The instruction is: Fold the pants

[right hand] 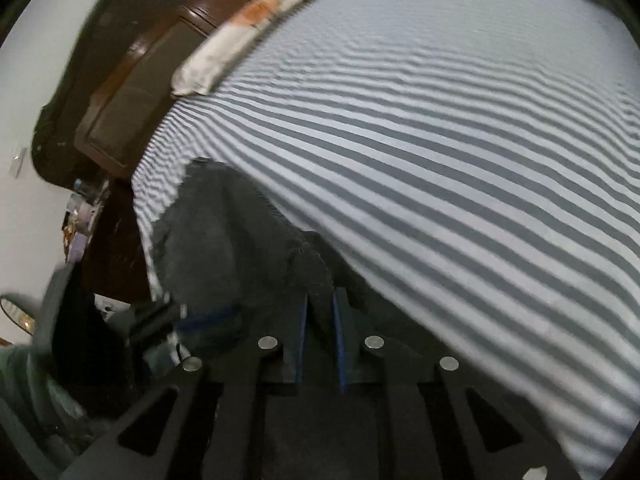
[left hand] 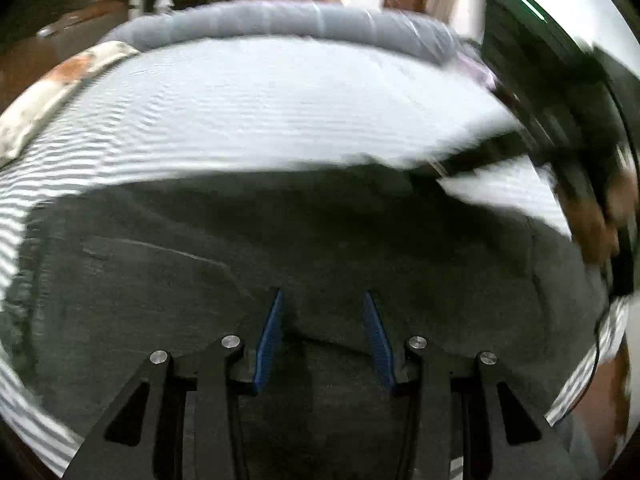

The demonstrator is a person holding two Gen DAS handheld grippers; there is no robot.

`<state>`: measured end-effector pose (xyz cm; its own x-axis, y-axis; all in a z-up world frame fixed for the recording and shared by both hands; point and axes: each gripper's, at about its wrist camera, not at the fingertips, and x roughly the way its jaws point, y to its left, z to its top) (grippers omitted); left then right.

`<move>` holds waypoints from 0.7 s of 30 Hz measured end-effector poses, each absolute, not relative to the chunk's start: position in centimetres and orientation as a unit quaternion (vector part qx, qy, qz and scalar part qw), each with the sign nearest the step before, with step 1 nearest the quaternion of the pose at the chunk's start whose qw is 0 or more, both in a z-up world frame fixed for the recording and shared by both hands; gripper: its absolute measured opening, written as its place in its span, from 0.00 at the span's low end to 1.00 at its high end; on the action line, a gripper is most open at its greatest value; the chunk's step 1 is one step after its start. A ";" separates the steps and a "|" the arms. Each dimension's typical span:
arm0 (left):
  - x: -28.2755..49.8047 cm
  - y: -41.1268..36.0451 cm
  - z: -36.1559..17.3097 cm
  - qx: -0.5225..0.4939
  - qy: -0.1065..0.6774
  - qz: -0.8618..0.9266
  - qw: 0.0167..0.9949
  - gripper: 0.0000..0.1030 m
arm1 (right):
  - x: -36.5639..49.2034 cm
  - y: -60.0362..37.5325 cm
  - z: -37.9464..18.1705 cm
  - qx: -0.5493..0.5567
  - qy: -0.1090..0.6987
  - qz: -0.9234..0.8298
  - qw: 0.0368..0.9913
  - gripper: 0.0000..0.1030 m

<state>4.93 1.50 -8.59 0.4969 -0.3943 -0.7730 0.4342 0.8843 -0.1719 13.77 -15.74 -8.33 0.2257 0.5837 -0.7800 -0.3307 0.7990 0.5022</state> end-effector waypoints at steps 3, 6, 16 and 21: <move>5.6 3.8 -6.5 0.000 0.417 -0.220 0.882 0.42 | 10.5 -14.3 -7.5 0.098 0.531 0.303 0.785 0.09; 6.5 5.8 -4.6 -0.015 0.396 -0.201 0.896 0.42 | 7.5 -12.7 -8.5 0.071 0.531 0.296 0.791 0.08; 8.9 3.1 -7.9 0.016 0.460 -0.202 0.864 0.42 | 5.8 -11.0 -12.6 0.107 0.572 0.275 0.766 0.11; 8.7 3.1 -11.2 0.057 0.477 -0.167 0.861 0.42 | 6.6 -12.6 -10.7 0.153 0.550 0.252 0.781 0.18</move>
<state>8.73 3.07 -11.22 0.4887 -0.2331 -0.8407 0.3421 0.9377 -0.0612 6.56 -12.57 -10.68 0.2673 0.5624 -0.7824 -0.2257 0.8260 0.5166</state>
